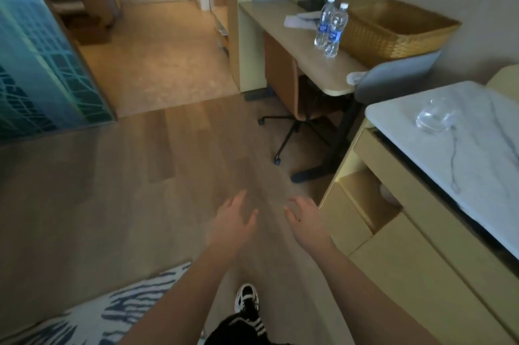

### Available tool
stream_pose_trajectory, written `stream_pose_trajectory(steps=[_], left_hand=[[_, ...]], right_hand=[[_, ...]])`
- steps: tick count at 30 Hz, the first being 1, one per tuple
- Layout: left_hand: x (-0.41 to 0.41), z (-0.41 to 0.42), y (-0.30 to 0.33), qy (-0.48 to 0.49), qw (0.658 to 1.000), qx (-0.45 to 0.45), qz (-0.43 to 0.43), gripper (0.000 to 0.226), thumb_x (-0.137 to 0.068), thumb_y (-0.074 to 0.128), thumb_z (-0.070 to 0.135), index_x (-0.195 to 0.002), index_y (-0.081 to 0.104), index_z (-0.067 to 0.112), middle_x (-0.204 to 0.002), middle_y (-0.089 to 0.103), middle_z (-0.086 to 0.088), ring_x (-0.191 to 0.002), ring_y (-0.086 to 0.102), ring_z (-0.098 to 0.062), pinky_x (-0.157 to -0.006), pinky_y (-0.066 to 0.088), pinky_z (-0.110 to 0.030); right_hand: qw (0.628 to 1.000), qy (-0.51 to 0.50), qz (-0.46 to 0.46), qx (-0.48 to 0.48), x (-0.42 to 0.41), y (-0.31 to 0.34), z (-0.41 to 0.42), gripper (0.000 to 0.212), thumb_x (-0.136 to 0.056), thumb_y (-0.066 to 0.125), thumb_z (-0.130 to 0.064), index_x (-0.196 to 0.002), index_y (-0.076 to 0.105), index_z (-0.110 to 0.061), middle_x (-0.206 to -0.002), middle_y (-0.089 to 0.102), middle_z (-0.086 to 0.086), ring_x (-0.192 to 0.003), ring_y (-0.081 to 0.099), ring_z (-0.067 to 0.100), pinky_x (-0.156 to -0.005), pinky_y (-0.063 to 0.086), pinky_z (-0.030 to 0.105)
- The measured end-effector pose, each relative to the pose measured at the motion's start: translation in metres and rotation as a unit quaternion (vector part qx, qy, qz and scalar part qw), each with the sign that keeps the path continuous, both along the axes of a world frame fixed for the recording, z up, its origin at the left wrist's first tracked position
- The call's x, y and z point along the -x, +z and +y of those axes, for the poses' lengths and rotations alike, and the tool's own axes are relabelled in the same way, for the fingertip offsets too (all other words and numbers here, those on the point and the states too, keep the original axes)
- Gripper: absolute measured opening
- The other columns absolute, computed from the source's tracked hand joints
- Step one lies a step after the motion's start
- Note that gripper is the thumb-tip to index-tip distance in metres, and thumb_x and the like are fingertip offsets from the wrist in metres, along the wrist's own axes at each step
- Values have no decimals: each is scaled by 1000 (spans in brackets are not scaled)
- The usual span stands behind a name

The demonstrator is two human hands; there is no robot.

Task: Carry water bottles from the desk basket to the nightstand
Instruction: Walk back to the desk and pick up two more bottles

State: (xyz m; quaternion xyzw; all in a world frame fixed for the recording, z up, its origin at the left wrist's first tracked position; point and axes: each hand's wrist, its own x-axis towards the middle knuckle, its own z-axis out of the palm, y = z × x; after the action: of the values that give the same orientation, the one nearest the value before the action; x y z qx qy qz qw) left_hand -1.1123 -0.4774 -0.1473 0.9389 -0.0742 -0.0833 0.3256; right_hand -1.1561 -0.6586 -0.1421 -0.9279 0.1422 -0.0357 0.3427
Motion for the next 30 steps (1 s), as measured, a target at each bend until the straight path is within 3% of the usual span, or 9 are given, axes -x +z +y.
stream_pose_trajectory(steps=[4,7,11,14,16,20,24,28,30], left_hand=[[-123,-39,28,-15,999,7,-32,62,-93,51,48,-148,34,24,-144,48,-5,-131,45,-25,-104,41,-40],[-196,-75,48,-40,997,35,-49,63,-94,50,47,-149,32,26,-148,44,-2,-135,41,-22,-108,38,-41],[-274,-124,54,-75,994,63,-57,64,-93,51,49,-150,30,27,-150,42,1,-135,40,-19,-108,36,-37],[-335,-159,49,-81,991,77,-72,65,-93,52,49,-150,30,26,-150,41,1,-136,39,-18,-107,33,-33],[-379,-184,45,-88,990,82,-78,66,-93,52,49,-150,29,26,-150,41,1,-136,39,-17,-106,33,-32],[-473,-237,41,-111,988,73,-76,68,-93,53,47,-151,28,23,-152,38,1,-139,36,-17,-109,32,-34],[-561,-290,54,-120,988,70,-66,66,-92,56,43,-149,32,21,-148,43,-3,-134,41,-20,-107,35,-33],[-632,-340,71,-153,980,105,-74,58,-92,57,40,-144,39,22,-139,50,-1,-127,45,-17,-97,34,-25],[-662,-358,73,-165,977,116,-66,61,-92,57,39,-146,37,19,-143,47,-2,-130,43,-18,-100,32,-25]], right_hand=[[998,-58,-22,2,-109,28,-44,32,-94,52,-36,-122,58,-22,-122,57,-3,-98,50,2,-80,32,14],[994,-105,-26,-8,-170,43,-77,30,-93,55,-36,-121,57,-26,-118,56,-8,-79,47,-8,-65,30,4],[989,-139,-36,-17,-240,46,-116,31,-93,56,-35,-122,57,-27,-122,55,-9,-75,42,-15,-59,28,4],[990,-132,-45,-21,-300,45,-148,32,-94,54,-36,-124,56,-26,-126,53,-7,-80,45,-11,-68,29,5],[988,-140,-56,-30,-345,42,-172,32,-94,55,-35,-124,56,-25,-126,54,-6,-93,47,-6,-78,32,9],[987,-137,-78,-41,-440,39,-221,29,-93,56,-32,-120,58,-23,-119,57,-5,-87,50,-7,-71,33,6],[983,-147,-99,-47,-523,50,-272,27,-93,56,-26,-119,59,-17,-122,57,1,-109,53,14,-83,31,15],[971,-201,-127,-36,-585,67,-315,26,-93,56,-25,-118,60,-18,-122,57,2,-109,54,14,-82,33,18],[966,-214,-136,-45,-612,69,-328,26,-93,57,-24,-118,60,-18,-121,58,2,-107,54,12,-83,36,21]])
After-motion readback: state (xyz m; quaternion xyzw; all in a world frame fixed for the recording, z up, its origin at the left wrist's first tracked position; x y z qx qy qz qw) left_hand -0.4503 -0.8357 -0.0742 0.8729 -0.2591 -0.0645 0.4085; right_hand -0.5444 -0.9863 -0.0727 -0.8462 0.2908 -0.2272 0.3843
